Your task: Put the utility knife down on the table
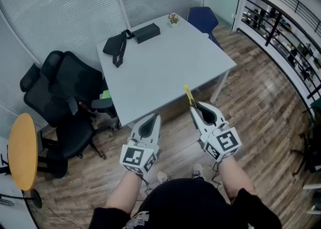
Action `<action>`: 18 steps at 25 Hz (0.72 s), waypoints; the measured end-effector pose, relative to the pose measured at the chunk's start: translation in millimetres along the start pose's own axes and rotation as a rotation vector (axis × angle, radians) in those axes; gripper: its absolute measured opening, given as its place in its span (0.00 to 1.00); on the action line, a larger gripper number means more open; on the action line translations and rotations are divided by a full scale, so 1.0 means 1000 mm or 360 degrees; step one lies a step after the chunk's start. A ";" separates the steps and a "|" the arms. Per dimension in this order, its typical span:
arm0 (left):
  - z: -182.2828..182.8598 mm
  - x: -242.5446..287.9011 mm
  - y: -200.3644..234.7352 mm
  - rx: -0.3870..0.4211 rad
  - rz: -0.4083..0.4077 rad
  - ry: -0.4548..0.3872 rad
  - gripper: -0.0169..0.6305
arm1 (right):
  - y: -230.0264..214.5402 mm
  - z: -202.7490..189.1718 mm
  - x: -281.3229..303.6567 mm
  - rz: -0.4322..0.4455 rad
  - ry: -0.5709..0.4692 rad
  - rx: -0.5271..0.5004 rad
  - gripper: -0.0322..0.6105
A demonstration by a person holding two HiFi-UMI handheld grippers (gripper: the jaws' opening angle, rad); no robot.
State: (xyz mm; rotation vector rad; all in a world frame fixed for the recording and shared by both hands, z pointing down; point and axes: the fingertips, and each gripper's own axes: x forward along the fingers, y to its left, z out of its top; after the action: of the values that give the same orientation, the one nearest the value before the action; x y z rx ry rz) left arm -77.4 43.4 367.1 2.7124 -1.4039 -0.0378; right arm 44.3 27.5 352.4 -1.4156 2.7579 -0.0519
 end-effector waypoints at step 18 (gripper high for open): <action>-0.009 0.022 -0.015 0.0007 0.0001 0.0030 0.03 | -0.024 -0.008 -0.001 0.0044 0.0018 0.0049 0.16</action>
State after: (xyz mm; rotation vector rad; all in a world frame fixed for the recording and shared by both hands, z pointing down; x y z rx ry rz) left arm -52.0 34.9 375.4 2.7085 -1.4012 -0.0091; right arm 64.4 14.4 361.4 -1.3739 2.7725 -0.1015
